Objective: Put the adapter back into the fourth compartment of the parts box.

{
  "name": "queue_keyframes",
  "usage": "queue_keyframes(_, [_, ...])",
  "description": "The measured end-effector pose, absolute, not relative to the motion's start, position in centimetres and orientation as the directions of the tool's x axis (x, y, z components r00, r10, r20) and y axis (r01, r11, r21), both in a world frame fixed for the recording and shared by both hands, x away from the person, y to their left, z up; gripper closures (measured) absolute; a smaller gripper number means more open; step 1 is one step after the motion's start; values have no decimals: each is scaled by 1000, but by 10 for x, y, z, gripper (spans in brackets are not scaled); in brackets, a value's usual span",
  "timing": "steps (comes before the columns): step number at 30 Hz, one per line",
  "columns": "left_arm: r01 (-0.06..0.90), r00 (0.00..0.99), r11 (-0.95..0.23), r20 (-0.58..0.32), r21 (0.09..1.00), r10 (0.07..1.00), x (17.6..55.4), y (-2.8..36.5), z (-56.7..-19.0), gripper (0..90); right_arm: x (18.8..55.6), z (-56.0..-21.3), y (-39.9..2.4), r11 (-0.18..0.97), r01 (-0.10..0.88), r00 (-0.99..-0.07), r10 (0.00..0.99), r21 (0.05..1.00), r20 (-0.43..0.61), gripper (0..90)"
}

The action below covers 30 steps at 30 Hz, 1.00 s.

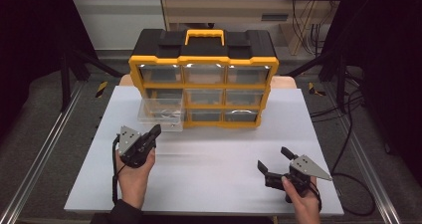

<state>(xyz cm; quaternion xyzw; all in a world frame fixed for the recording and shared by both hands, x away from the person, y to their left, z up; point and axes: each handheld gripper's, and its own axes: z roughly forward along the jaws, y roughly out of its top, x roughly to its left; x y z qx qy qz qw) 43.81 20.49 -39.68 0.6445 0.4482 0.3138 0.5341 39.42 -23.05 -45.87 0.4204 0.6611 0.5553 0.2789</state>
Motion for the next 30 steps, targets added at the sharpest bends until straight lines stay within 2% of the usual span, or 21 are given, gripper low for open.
queue_keyframes(5, [234, 407, -55, -46, 971, 912, 441, 204, -396, 900, 394, -459, -230, 30, 245, -492, 865, 969, 98, 28])
queue_keyframes(30, [257, 395, -40, -67, 966, 916, 457, 205, -391, 900, 393, -460, -230, 39, 243, -500, 862, 969, 91, 23])
